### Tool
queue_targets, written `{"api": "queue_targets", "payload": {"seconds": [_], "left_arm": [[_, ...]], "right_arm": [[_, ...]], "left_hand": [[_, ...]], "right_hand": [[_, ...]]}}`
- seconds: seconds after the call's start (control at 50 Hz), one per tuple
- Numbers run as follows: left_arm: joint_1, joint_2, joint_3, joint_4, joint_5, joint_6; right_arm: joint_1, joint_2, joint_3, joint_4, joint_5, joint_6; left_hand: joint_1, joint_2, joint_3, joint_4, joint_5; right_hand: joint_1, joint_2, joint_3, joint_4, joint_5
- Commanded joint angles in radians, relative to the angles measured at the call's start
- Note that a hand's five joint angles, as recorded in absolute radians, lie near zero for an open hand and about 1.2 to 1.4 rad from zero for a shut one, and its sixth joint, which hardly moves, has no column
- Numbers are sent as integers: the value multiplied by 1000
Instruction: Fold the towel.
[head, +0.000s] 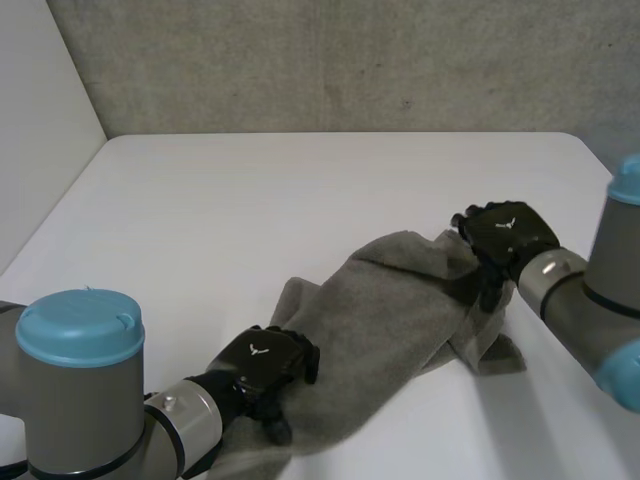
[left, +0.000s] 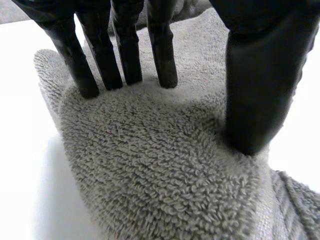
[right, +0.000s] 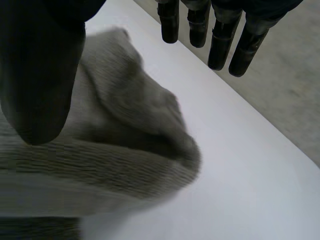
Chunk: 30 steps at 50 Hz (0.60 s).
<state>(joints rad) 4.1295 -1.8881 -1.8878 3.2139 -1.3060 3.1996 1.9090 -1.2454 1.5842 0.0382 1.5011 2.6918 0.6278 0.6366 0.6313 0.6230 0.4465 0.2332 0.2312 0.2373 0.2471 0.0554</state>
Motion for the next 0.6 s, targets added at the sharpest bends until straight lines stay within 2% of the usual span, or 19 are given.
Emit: {"api": "queue_targets", "payload": {"seconds": [0.02, 0.06, 0.14, 0.22, 0.28, 0.3, 0.32, 0.34, 0.36, 0.38, 0.4, 0.42, 0.44, 0.56, 0.6], "left_arm": [[2, -14, -1, 1, 1, 42], [17, -11, 9, 7, 1, 87], [41, -3, 35, 17, 1, 120], [110, 1, 87, 14, -1, 121], [124, 3, 124, 8, -1, 117], [124, 3, 124, 8, -1, 117], [124, 3, 136, 8, -2, 115], [124, 3, 136, 8, -2, 115], [126, 4, 147, 8, -2, 115], [126, 7, 156, 6, -2, 109], [126, 7, 156, 6, -2, 109], [127, 17, 167, 1, -1, 99], [127, 29, 176, -5, 1, 86], [130, 57, 239, -14, 7, 56], [140, 55, 335, -15, 2, 45]], "right_arm": [[-8, -156, 157, 35, -157, -23], [-12, -166, 178, 51, -179, -30], [-13, -155, 221, 71, -197, -78], [-15, -95, 235, 51, -196, -112], [-15, -13, 224, 8, -196, -136], [-15, 27, 217, -33, -193, -141], [-15, 27, 217, -34, -193, -141], [-15, 61, 208, -76, -191, -142], [-15, 84, 195, -111, -183, -142], [-15, 84, 195, -112, -183, -142], [-15, 95, 174, -129, -183, -142], [-15, 95, 174, -129, -183, -142], [-13, 92, 149, -124, -183, -142], [1, 2, -1, -37, -205, -126], [2, -23, -63, -31, -206, -104]], "left_hand": [[417, 408, 413, 421, 423], [612, 604, 609, 617, 619], [768, 759, 764, 773, 775], [769, 760, 765, 773, 775], [769, 760, 765, 773, 775], [769, 760, 765, 773, 775], [769, 760, 765, 773, 775], [769, 760, 765, 773, 775], [769, 760, 765, 773, 775], [769, 760, 765, 773, 775], [769, 760, 765, 773, 775], [769, 760, 765, 773, 775], [769, 760, 765, 773, 775], [769, 760, 765, 773, 775], [769, 760, 765, 773, 775]], "right_hand": [[-59, -57, -63, -73, -55], [-59, -57, -63, -73, -55], [-59, -57, -63, -73, -55], [-59, -57, -63, -73, -55], [-59, -57, -63, -73, -55], [53, 55, 49, 39, 56], [54, 56, 50, 40, 58], [235, 237, 230, 221, 238], [512, 514, 508, 499, 516], [515, 517, 511, 501, 518], [879, 881, 875, 865, 882], [882, 884, 878, 868, 885], [1160, 1162, 1156, 1146, 1163], [1163, 1165, 1159, 1149, 1166], [1163, 1165, 1159, 1149, 1166]]}}
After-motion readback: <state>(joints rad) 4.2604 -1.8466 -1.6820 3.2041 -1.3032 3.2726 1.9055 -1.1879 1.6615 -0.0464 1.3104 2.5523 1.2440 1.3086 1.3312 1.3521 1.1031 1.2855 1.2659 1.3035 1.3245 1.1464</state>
